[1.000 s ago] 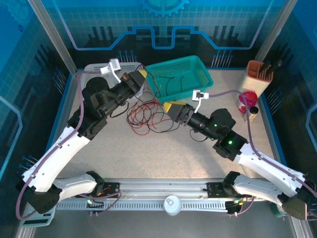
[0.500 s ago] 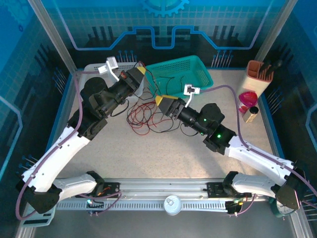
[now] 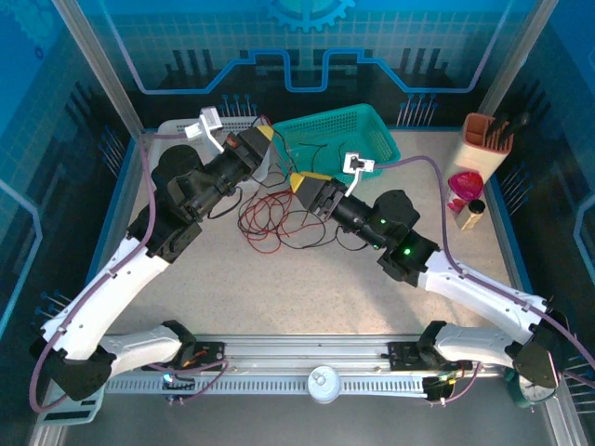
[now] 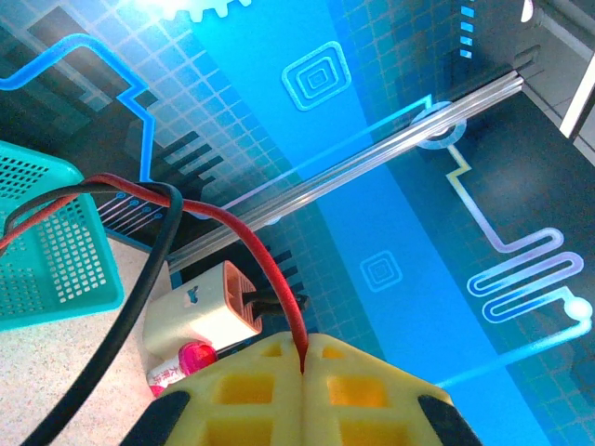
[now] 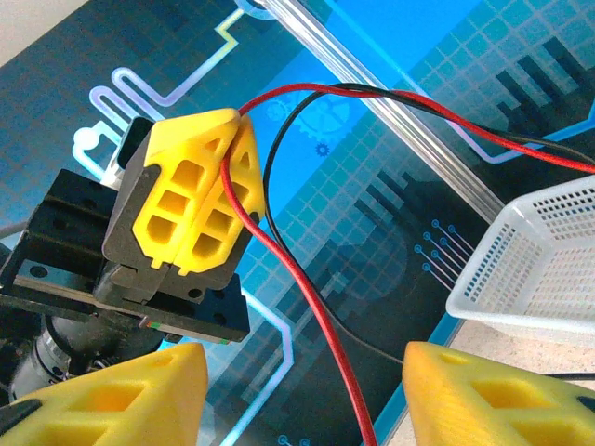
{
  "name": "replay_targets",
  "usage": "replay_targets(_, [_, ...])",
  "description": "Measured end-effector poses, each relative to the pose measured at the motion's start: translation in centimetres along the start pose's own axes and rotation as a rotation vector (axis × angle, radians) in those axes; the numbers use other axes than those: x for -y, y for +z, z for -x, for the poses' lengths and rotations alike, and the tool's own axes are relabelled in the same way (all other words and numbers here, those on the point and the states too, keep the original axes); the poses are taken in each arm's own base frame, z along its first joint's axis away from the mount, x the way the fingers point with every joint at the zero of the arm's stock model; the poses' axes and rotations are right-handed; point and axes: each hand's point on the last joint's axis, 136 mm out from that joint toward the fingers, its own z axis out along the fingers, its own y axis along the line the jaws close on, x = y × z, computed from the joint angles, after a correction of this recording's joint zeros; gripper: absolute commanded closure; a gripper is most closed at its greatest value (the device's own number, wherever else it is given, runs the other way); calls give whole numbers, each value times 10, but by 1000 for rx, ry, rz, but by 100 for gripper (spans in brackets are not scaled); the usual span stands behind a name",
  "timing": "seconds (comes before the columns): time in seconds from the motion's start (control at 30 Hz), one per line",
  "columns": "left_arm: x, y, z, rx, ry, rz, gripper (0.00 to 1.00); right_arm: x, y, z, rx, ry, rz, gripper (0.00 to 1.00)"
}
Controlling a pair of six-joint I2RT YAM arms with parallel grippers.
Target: Untangle the cables
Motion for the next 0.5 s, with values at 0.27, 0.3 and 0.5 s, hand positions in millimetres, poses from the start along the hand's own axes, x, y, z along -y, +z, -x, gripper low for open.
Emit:
replay_targets(0.27, [0, 0, 0, 2, 0, 1, 100, -1, 0, 0, 4, 13, 6, 48])
replay_targets(0.3, [0, 0, 1, 4, 0, 1, 100, 0, 0, 0, 4, 14, 5, 47])
replay_targets(0.5, [-1, 0, 1, 7, 0, 3, 100, 9, -2, -8, -13, 20, -15, 47])
